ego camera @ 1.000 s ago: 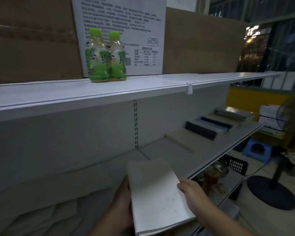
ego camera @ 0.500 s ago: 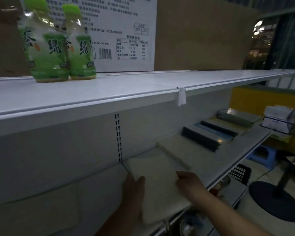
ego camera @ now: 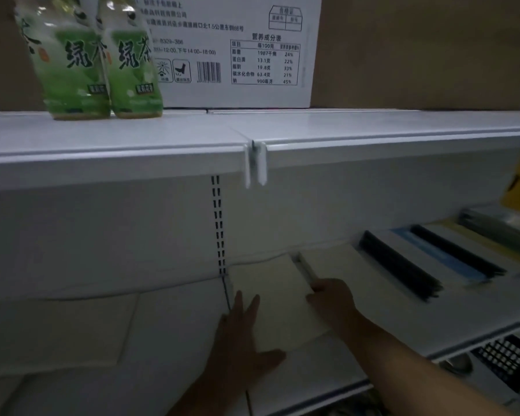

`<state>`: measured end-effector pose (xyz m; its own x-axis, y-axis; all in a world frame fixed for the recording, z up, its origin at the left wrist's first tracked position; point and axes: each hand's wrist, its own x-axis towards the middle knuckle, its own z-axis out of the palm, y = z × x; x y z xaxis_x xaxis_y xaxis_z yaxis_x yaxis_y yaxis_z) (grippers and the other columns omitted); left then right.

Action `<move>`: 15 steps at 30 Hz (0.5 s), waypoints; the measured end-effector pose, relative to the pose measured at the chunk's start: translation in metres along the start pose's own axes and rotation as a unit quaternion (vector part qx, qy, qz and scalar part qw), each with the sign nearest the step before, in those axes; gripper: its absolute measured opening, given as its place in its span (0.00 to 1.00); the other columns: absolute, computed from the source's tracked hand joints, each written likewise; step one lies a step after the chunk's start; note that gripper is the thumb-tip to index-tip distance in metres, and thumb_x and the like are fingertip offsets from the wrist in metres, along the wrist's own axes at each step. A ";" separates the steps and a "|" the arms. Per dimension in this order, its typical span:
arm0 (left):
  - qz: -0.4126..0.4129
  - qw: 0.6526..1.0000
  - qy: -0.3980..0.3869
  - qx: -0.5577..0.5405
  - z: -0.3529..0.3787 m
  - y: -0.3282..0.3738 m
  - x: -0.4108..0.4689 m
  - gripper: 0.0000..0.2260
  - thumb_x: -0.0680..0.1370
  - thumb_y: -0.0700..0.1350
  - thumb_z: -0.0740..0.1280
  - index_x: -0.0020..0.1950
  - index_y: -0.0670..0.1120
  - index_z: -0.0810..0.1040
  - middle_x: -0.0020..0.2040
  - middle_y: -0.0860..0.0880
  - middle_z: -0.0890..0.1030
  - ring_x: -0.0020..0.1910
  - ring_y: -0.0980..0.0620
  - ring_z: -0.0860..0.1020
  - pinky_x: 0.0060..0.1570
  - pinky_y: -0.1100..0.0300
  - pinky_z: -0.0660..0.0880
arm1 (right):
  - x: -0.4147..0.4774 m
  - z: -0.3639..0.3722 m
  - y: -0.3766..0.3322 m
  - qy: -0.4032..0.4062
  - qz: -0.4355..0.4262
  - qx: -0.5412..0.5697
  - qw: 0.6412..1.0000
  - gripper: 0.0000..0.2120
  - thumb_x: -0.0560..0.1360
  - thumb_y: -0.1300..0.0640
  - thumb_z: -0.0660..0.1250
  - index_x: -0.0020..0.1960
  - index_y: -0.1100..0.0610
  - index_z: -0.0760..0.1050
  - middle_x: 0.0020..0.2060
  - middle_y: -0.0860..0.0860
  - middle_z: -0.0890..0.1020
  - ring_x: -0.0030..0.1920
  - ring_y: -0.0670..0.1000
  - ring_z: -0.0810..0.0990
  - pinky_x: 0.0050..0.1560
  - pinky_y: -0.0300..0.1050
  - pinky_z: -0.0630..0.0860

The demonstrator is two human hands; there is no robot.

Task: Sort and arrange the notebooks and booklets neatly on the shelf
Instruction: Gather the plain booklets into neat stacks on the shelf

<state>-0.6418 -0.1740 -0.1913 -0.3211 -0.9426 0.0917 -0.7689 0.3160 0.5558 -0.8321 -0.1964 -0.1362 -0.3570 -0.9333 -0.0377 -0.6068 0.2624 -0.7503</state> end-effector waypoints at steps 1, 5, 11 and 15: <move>0.002 1.000 0.002 0.017 0.001 0.000 0.000 0.51 0.56 0.75 0.53 0.74 0.59 0.39 0.72 0.59 0.34 0.76 0.58 0.42 0.72 0.63 0.42 | 0.003 0.000 0.002 -0.010 -0.009 -0.025 1.000 0.10 0.70 0.63 0.66 0.49 0.61 0.83 0.46 0.56 0.83 0.48 0.55 0.81 0.46 0.43 0.75; 0.002 0.999 -0.030 0.034 -0.006 0.002 -0.004 0.61 0.47 0.85 0.43 0.72 0.53 0.34 0.71 0.57 0.32 0.74 0.58 0.39 0.71 0.67 0.41 | 0.003 0.003 0.012 -0.079 -0.076 -0.139 0.984 0.18 0.76 0.55 0.62 0.64 0.59 0.72 0.64 0.56 0.74 0.65 0.54 0.72 0.60 0.39 0.67; -0.037 0.999 -0.013 -0.023 -0.007 0.008 -0.001 0.64 0.46 0.85 0.46 0.77 0.54 0.46 0.71 0.62 0.36 0.75 0.60 0.43 0.72 0.67 0.47 | -0.010 0.019 0.042 -0.058 -0.142 -0.122 0.981 0.31 0.77 0.44 0.54 0.75 0.59 0.59 0.73 0.53 0.62 0.74 0.51 0.61 0.71 0.42 0.59; -0.094 0.995 -0.003 -0.026 -0.007 0.015 -0.002 0.67 0.41 0.84 0.52 0.77 0.57 0.47 0.72 0.63 0.38 0.75 0.58 0.44 0.71 0.65 0.46 | -0.001 0.033 0.057 -0.032 -0.193 -0.104 0.975 0.23 0.71 0.46 0.57 0.51 0.60 0.82 0.52 0.57 0.83 0.53 0.57 0.82 0.49 0.53 0.79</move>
<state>-0.6491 -0.1679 -0.1773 -0.1790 -0.9836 -0.0230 -0.7859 0.1289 0.6048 -0.8425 -0.1886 -0.2005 -0.0328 -0.9841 0.1743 -0.8205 -0.0731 -0.5669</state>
